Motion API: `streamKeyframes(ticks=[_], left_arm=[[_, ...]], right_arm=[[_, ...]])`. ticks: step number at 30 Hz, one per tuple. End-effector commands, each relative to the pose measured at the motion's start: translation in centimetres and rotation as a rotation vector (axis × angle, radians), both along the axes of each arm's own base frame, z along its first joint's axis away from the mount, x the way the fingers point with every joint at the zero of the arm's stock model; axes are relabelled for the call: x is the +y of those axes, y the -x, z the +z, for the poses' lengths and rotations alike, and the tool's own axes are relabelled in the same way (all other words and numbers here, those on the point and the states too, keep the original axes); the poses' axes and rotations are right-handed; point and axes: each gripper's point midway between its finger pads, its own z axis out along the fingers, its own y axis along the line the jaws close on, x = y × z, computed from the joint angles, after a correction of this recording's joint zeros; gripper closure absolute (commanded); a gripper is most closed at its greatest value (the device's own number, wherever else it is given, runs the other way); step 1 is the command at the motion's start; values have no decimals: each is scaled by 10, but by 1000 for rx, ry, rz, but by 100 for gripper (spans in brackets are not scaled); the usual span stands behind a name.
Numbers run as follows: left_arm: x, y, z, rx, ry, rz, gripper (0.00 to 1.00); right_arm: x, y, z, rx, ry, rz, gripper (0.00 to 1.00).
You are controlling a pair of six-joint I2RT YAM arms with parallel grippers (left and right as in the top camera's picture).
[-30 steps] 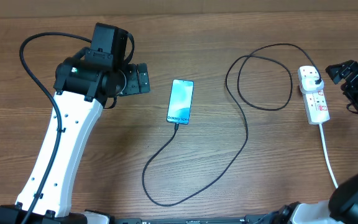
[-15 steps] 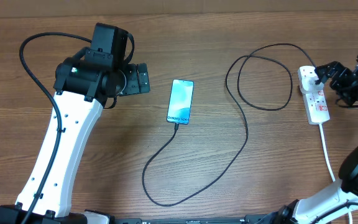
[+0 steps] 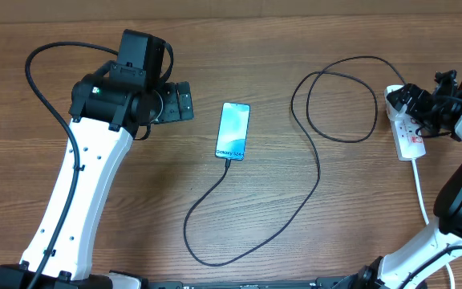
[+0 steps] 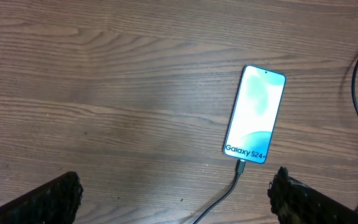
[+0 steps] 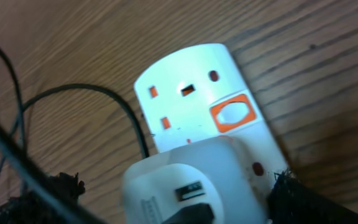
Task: Plug charger to phone and switch on socket
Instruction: 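Move the right gripper over the power strip's orange switch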
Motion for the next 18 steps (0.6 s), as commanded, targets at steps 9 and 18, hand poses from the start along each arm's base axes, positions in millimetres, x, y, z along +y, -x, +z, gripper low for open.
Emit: streamKeyframes(ticks=[9, 18], left_arm=[[-1, -1, 3, -12, -18, -19, 0], [-1, -1, 3, -12, -18, -19, 0]], right_arm=[[-3, 0, 3, 16, 0, 1, 0], [12, 4, 4, 21, -73, 31, 0]])
